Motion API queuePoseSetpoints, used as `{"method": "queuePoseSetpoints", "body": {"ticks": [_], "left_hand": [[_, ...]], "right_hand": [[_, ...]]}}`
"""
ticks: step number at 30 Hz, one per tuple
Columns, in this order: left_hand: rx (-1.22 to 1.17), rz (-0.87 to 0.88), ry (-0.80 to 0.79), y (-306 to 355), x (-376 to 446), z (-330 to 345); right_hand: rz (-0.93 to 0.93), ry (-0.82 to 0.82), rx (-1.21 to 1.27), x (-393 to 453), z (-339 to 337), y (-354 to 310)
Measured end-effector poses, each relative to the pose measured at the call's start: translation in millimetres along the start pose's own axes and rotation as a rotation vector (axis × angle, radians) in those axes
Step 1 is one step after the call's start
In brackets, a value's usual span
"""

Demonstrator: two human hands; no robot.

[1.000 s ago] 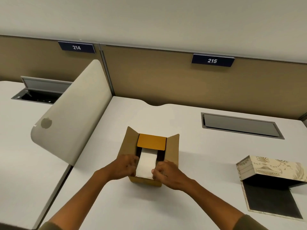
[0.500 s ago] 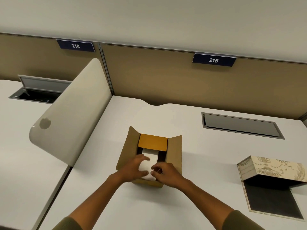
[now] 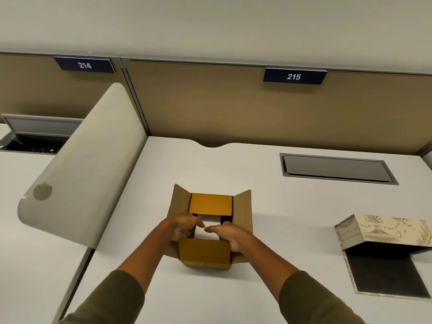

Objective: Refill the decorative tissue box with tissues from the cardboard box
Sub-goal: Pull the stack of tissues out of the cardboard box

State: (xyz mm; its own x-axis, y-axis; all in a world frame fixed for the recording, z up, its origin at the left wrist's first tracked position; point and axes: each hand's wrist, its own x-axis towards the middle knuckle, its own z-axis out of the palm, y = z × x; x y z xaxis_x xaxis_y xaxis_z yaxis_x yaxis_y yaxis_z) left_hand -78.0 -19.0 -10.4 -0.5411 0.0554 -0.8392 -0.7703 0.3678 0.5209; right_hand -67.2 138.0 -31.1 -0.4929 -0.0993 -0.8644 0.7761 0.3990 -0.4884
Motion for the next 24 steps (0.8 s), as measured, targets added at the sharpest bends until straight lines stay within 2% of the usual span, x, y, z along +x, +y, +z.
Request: {"method": "queuePoseSetpoints", "body": {"ticks": [6, 13, 24], "left_hand": [[0.032, -0.090, -0.056, 8.6, 17.6, 1.2], [0.094, -0.191, -0.068, 9.6, 33.2, 5.1], [0.010, -0.184, -0.040, 10.9, 46.0, 6.3]], "right_hand": [[0.172, -0.186, 0.215, 14.2, -8.9, -7.5], [0.210, -0.140, 0.103, 36.2, -8.3, -9.8], [0.162, -0.111, 0.081, 47.4, -8.7, -10.9]]}}
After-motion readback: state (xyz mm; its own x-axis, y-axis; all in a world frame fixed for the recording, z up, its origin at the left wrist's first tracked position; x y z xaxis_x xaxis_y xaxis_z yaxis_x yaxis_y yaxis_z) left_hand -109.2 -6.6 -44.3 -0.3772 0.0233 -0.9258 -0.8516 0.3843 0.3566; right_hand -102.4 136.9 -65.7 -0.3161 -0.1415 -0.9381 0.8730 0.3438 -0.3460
